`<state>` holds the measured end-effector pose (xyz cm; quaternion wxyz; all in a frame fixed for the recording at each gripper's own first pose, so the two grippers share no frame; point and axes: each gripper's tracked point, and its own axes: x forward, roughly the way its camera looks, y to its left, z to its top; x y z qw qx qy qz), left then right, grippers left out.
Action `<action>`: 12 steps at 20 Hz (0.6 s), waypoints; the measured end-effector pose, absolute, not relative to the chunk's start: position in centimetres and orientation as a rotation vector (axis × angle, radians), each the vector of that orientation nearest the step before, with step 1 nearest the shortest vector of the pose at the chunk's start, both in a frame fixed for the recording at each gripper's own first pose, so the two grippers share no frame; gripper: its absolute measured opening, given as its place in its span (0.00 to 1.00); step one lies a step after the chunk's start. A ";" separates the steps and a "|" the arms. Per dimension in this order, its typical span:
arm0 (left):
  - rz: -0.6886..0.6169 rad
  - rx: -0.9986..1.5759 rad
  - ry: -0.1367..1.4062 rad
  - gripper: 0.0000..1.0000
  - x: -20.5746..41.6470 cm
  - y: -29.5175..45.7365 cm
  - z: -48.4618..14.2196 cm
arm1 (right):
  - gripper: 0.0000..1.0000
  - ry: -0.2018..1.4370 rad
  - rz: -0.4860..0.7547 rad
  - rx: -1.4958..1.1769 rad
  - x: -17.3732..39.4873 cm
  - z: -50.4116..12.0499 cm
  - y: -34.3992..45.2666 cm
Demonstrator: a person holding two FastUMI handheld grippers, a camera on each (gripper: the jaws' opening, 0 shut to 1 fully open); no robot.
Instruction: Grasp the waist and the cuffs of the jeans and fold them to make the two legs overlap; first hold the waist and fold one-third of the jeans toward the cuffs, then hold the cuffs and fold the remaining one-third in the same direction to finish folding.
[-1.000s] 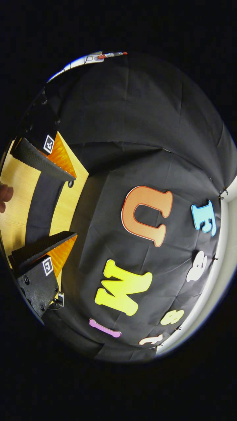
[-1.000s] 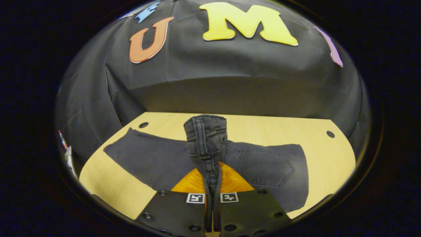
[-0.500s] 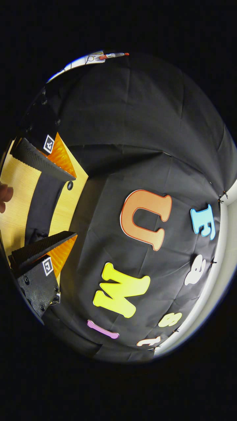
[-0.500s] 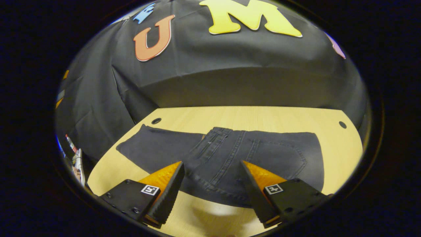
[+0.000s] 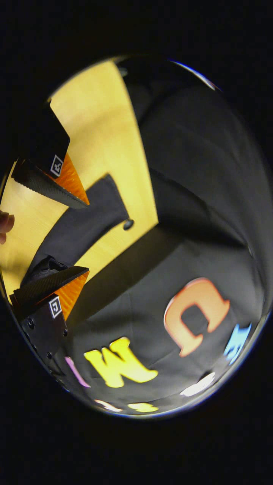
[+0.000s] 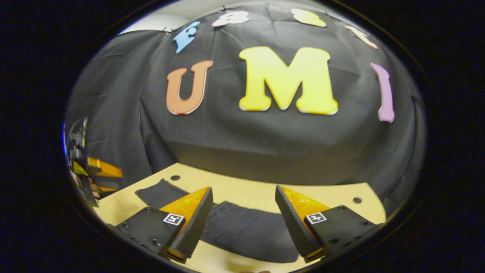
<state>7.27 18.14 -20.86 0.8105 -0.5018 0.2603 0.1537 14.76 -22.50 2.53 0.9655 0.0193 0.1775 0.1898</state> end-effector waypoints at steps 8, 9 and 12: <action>0.409 -1.453 0.544 0.99 7.8 22.8 -28.1 | 0.96 0.219 0.150 0.031 16.1 12.0 -35.3; 0.415 -1.469 0.548 0.98 7.9 22.9 -28.5 | 0.96 0.202 0.132 0.024 16.0 12.8 -36.1; 0.443 -1.550 0.550 0.98 9.2 23.0 -30.1 | 0.98 0.169 0.100 -0.007 15.6 14.6 -37.5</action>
